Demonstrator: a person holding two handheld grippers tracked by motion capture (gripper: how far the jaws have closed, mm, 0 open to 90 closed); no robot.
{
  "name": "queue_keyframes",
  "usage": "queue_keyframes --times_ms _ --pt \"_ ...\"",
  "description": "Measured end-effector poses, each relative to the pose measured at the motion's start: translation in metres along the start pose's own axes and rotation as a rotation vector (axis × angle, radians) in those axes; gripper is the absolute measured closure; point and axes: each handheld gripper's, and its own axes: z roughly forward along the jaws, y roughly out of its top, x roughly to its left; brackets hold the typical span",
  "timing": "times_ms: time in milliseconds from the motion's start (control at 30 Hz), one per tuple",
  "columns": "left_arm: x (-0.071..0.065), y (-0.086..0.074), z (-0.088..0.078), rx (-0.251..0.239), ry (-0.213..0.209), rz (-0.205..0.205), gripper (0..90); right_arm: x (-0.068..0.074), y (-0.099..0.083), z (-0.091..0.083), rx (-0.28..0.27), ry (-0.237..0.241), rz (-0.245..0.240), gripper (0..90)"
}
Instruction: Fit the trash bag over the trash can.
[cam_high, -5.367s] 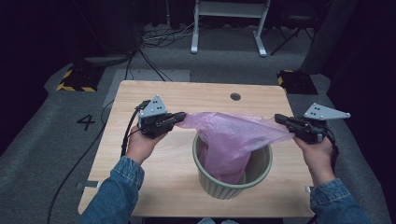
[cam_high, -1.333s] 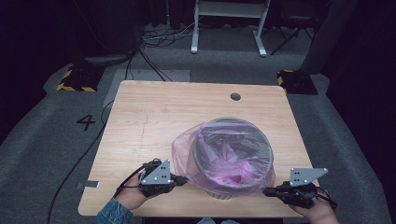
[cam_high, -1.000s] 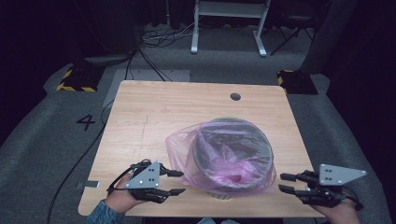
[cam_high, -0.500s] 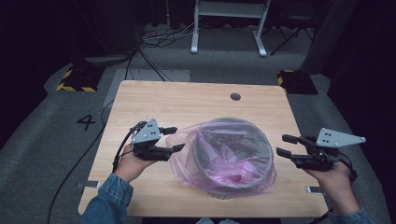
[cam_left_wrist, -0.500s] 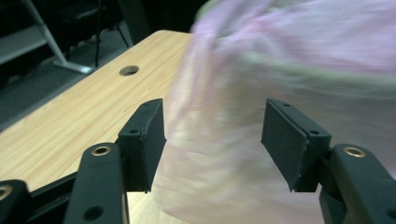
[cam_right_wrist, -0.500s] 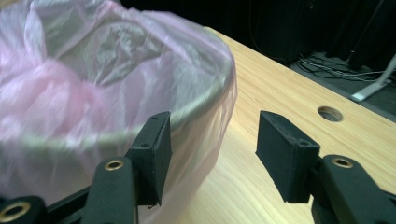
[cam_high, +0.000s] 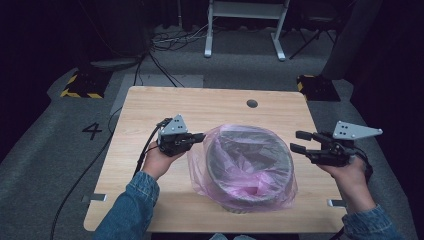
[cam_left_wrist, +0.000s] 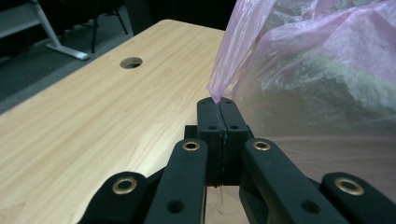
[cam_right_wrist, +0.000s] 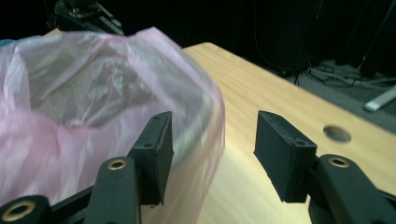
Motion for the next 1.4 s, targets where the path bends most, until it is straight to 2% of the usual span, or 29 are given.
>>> queue_keyframes --times_ms 67,167,233,300,333,367,433,467,533,600,667,700,800,867,967,1133,1233,1400 --pt "-0.002 0.005 0.001 -0.003 0.010 0.010 89.4 -0.001 0.009 0.007 0.001 0.017 -0.012 46.1" --pt "-0.003 0.009 0.001 -0.012 0.015 0.007 89.4 -0.005 0.011 0.022 0.040 0.023 -0.011 46.3" --pt "-0.002 0.010 0.002 -0.007 0.017 0.007 89.4 -0.009 0.008 0.032 0.074 0.039 0.022 46.0" --pt "-0.001 0.010 0.003 -0.003 0.022 0.004 89.4 -0.012 0.006 0.039 0.078 0.076 0.071 46.6" --pt "0.000 0.010 0.005 0.000 0.026 0.001 89.4 -0.013 0.005 0.042 0.077 0.087 0.090 49.5" --pt "0.000 0.010 0.005 0.001 0.025 -0.002 89.4 -0.013 0.005 0.046 0.090 0.097 0.101 58.3" --pt "0.001 0.010 0.008 0.007 0.024 -0.006 89.4 -0.013 0.006 0.050 0.094 0.090 0.105 63.6" --pt "0.001 0.010 0.009 0.008 0.023 -0.007 89.3 -0.013 0.008 0.051 0.092 0.087 0.114 70.4" --pt "0.001 0.009 0.010 0.011 0.027 -0.009 89.3 -0.012 0.011 0.053 0.081 0.073 0.101 73.0" --pt "-0.001 0.009 0.011 0.008 0.026 -0.006 89.3 -0.011 0.014 0.056 0.079 0.063 0.083 80.5" --pt "-0.003 0.010 0.010 0.003 0.026 -0.001 89.2 -0.008 0.018 0.059 0.083 0.047 0.061 82.5" --pt "-0.004 0.011 0.010 -0.003 0.026 0.002 89.2 -0.007 0.019 0.059 0.077 0.038 0.052 89.7" --pt "-0.005 0.013 0.010 0.000 0.041 0.006 89.3 -0.006 0.025 0.057 0.085 0.003 0.019 90.0" --pt "-0.002 0.011 0.013 0.017 0.050 -0.008 89.3 -0.010 0.024 0.058 0.100 -0.038 -0.005 90.0" --pt "0.005 0.004 0.021 0.058 0.060 -0.036 89.3 -0.022 0.018 0.061 0.111 -0.063 0.034 90.0" --pt "0.011 -0.019 0.039 0.152 0.054 -0.076 89.3 -0.040 -0.002 0.074 0.144 -0.065 0.107 90.0" --pt "0.009 -0.034 0.046 0.201 0.037 -0.089 89.3 -0.045 -0.020 0.083 0.189 -0.054 0.138 90.0" --pt "0.003 -0.050 0.051 0.229 0.019 -0.097 89.4 -0.046 -0.052 0.091 0.235 -0.025 0.196 90.0"
